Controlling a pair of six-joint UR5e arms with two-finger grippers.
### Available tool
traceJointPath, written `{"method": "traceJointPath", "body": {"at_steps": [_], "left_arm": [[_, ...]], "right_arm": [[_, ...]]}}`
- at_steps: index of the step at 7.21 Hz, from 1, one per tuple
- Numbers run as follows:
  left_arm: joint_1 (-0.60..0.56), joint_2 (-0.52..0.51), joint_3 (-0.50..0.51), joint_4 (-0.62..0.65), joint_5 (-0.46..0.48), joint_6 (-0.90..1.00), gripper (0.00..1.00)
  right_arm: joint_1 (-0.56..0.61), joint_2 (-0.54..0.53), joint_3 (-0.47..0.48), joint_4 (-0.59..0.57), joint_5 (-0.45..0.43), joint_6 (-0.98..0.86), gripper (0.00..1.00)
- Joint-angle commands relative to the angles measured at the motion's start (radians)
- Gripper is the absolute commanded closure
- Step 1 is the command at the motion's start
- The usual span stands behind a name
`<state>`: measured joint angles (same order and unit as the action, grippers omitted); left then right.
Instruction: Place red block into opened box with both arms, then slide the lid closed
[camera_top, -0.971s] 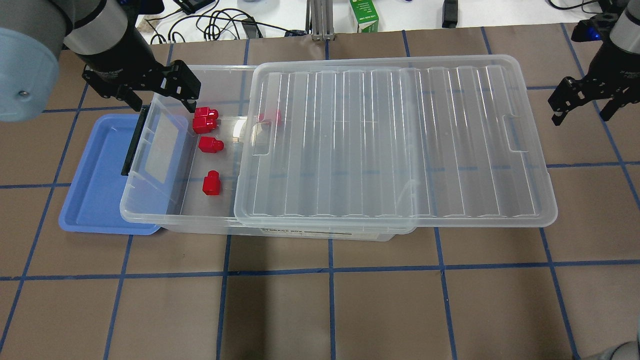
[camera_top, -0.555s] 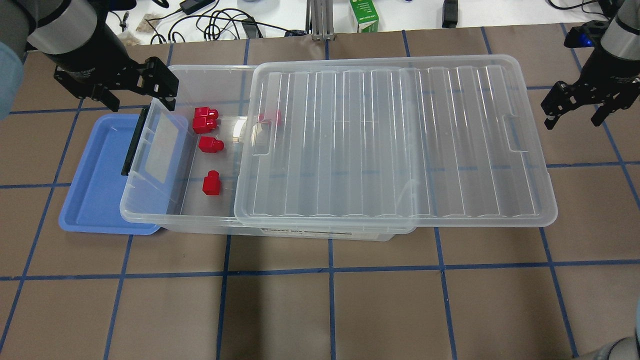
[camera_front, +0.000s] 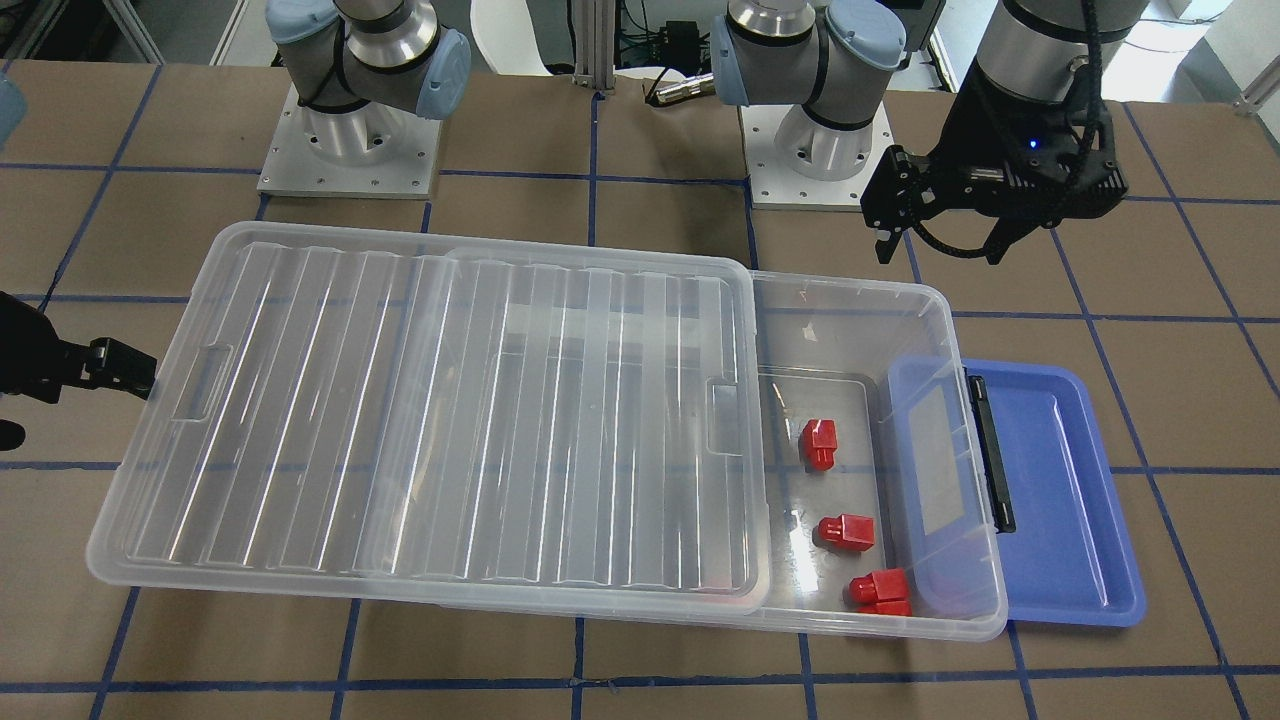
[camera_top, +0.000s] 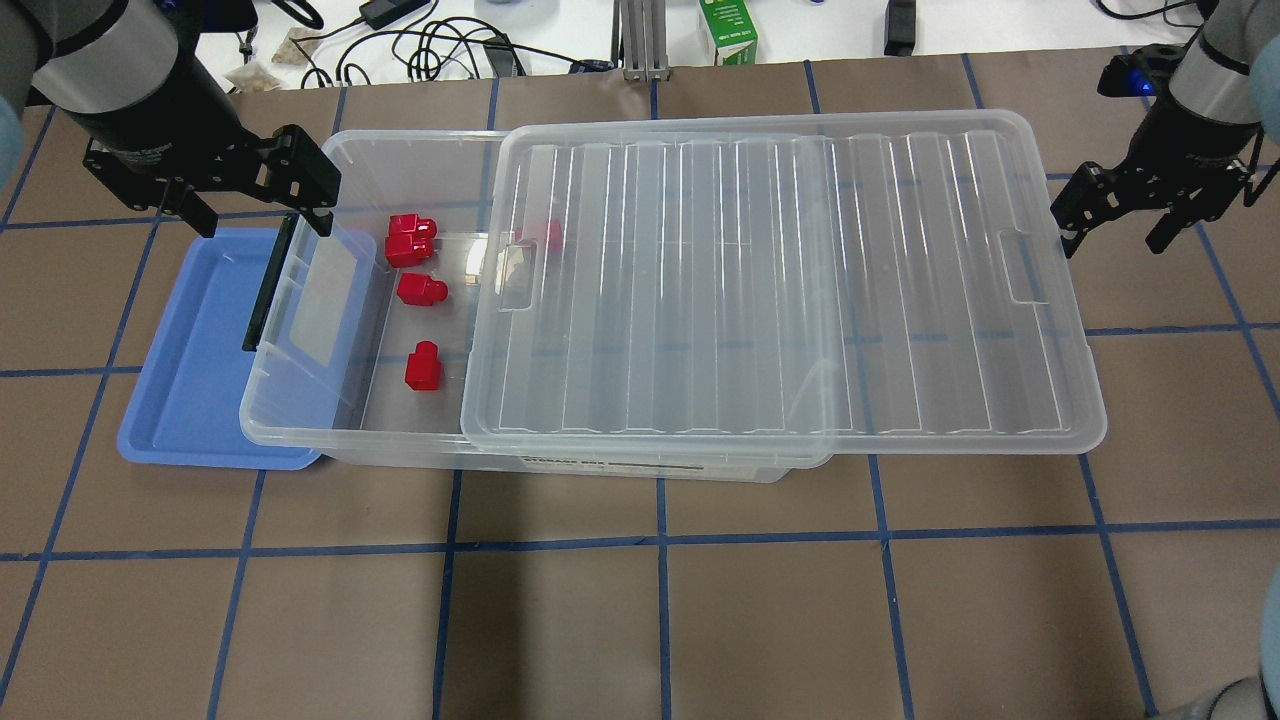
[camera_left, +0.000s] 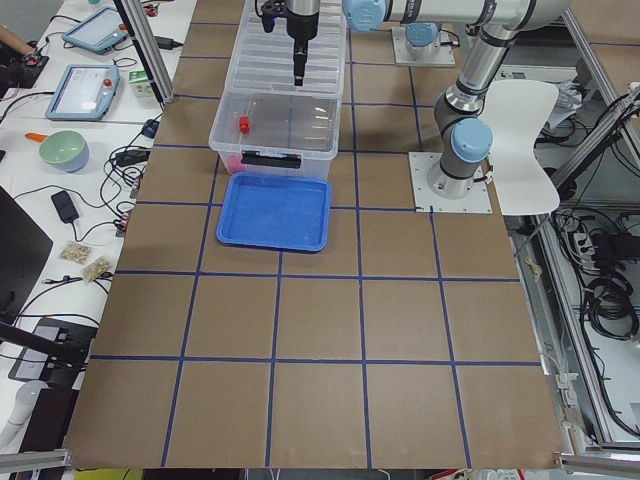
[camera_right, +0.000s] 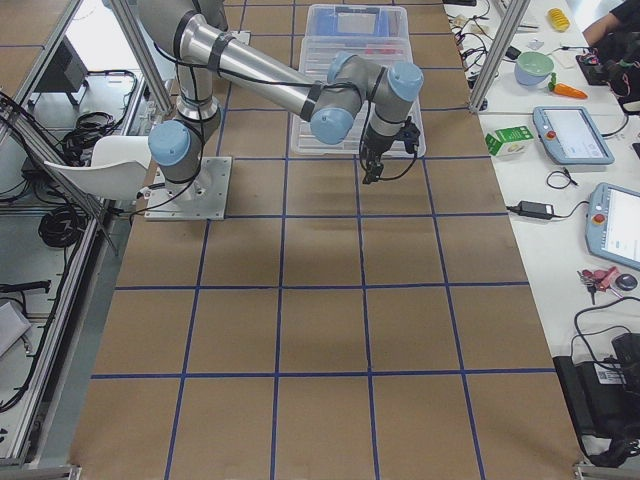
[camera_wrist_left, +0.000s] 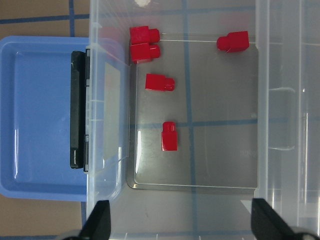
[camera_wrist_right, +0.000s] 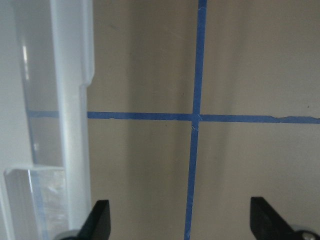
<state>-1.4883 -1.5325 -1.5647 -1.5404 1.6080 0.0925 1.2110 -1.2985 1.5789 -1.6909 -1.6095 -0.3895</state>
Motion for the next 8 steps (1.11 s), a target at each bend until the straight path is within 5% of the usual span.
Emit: {"method": "traceJointPath", "body": {"at_steps": [1,8], "left_arm": [[-0.003,-0.021,0.049,-0.036,0.001,-0.039,0.00],[-0.007,-0.018,0.038,-0.043,-0.003,-0.037,0.00]], "right_arm": [[0.047,0.016,0.000,-0.025,0.000,0.062,0.00],[0.221,0.019,-0.002,-0.029,0.000,0.297,0.00]]}}
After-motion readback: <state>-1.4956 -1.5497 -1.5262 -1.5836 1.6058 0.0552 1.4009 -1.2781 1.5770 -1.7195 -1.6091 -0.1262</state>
